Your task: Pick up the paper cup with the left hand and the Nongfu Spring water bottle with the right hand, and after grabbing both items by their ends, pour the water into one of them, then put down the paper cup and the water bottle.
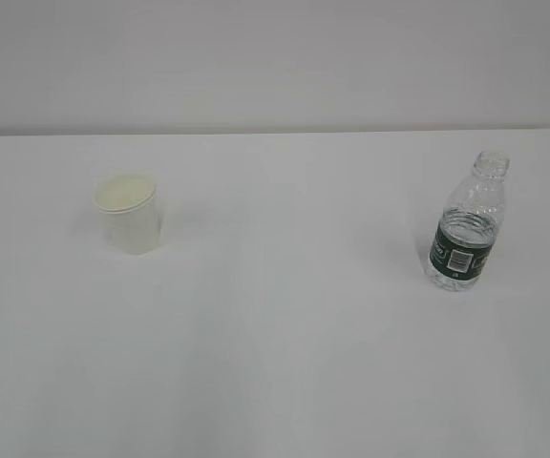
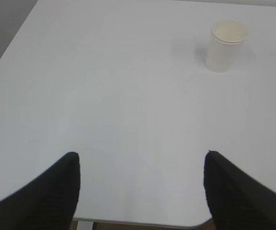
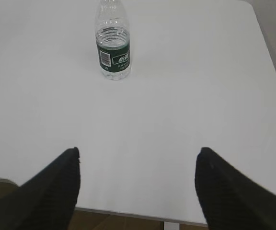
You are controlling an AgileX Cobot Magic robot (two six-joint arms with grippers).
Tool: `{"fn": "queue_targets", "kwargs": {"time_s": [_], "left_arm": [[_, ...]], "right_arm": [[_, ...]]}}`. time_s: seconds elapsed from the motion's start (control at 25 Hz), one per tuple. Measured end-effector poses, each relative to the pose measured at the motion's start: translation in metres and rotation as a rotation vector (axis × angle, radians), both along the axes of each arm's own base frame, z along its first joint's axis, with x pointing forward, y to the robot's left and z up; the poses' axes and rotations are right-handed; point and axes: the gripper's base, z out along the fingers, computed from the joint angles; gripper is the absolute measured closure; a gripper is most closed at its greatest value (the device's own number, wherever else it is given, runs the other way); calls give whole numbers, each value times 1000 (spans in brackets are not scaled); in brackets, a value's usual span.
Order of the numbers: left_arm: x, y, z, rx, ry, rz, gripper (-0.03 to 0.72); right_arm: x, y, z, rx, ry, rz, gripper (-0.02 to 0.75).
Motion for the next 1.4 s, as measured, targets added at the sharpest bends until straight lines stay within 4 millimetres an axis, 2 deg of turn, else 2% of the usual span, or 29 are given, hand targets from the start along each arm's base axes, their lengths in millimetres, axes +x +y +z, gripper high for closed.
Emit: {"fn": "queue_targets", "kwargs": {"time_s": [0.6,1.4], "left_arm": [[0,0,0,0,0,0,113],[0,0,0,0,-1,0,184]], "right_arm": [[0,0,0,0,0,0,176],[0,0,0,0,0,0,175]]}}
